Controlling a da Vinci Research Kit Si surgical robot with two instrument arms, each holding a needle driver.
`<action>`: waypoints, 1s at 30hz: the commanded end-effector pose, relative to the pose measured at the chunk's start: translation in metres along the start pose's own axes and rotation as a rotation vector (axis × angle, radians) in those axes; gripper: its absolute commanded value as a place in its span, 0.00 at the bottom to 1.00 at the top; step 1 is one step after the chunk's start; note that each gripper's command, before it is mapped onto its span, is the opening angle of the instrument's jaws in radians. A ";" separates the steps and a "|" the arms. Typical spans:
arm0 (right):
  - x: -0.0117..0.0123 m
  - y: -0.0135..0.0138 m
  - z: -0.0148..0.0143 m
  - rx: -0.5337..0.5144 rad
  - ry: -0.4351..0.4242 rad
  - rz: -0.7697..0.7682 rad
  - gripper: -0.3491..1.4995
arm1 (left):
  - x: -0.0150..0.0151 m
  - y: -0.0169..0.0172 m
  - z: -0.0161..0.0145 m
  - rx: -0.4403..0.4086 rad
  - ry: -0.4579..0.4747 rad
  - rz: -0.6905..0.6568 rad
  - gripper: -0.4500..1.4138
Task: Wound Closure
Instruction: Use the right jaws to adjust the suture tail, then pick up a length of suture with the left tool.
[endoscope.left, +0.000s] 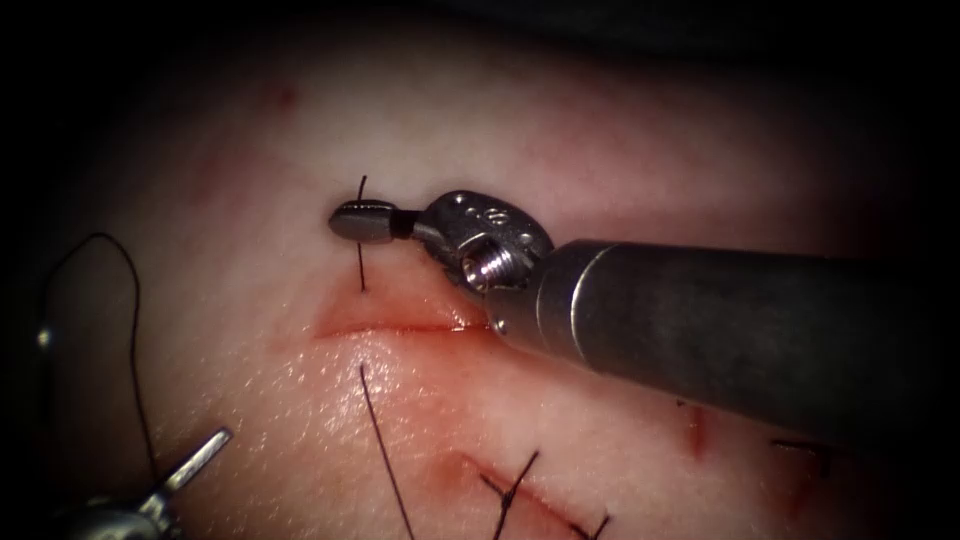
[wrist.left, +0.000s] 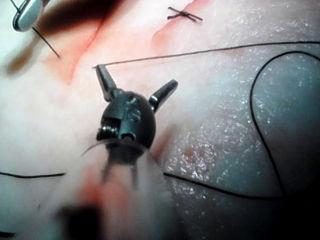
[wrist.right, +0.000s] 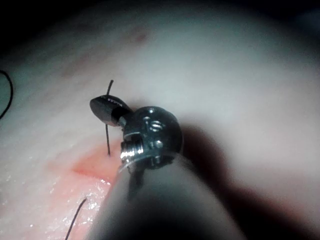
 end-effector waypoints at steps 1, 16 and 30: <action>0.0000 -0.0001 0.0006 0.007 0.027 0.004 0.83 | -0.0005 -0.0001 0.0013 -0.014 0.010 0.037 0.54; 0.0056 0.0007 -0.0080 0.013 0.058 -0.006 0.85 | -0.0014 0.0003 0.0081 -0.044 -0.034 0.447 0.51; 0.0046 0.0013 -0.0093 0.006 0.066 -0.016 0.83 | -0.0025 0.0027 0.0111 -0.144 -0.069 0.626 0.49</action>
